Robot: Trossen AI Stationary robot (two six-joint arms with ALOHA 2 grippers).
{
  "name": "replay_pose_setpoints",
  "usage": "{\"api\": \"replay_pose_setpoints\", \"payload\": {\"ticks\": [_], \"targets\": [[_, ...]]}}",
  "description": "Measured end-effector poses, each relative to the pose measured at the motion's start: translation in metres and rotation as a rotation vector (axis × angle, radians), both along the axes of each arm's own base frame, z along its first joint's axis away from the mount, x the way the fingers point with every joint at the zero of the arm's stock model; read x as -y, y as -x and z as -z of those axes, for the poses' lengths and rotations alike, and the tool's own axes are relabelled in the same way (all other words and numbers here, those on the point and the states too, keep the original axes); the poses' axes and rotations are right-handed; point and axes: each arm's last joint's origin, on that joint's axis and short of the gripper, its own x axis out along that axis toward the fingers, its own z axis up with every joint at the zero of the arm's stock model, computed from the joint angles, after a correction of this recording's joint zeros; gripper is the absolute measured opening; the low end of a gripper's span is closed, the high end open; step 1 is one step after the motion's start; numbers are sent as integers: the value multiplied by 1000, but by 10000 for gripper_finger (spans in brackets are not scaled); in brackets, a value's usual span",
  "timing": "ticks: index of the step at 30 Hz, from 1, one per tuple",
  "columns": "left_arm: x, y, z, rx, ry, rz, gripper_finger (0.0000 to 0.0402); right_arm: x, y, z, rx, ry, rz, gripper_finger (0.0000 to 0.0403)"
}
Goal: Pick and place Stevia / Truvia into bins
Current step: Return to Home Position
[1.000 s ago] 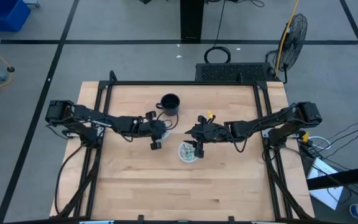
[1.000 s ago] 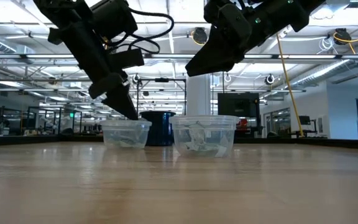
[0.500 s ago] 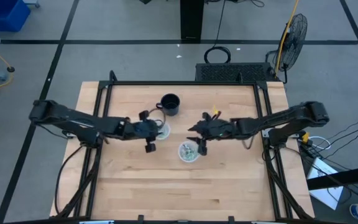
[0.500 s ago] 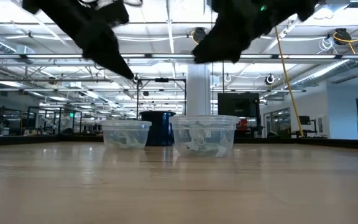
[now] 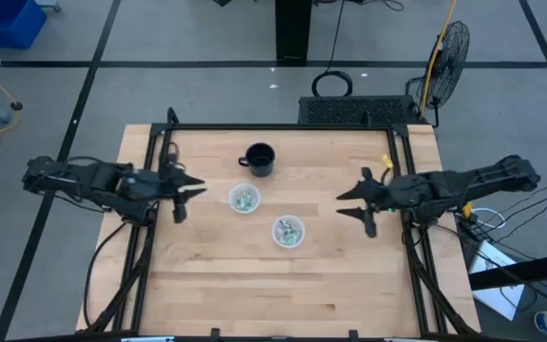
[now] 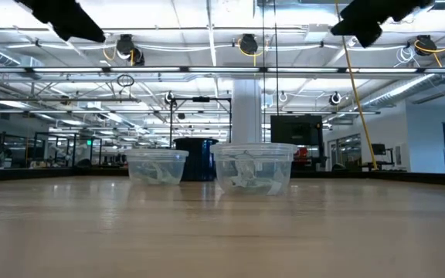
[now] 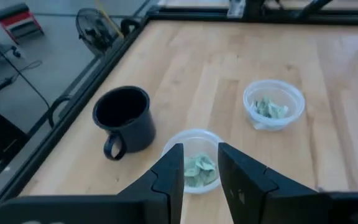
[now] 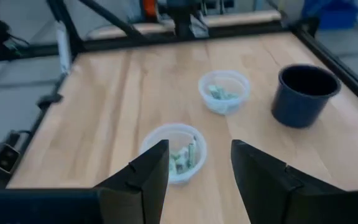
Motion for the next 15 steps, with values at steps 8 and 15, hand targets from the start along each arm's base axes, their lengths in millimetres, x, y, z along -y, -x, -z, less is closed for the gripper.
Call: {"api": "replay_pose_setpoints", "payload": {"ticks": [8, 15], "targets": [[2, 17, 35, 177, -24, 78, 104, 1, 37, 58, 256, -28, -157, 167], [4, 22, 73, 431, 16, 159, 104, 6, 56, 78, 415, -26, -165, 166]]}}
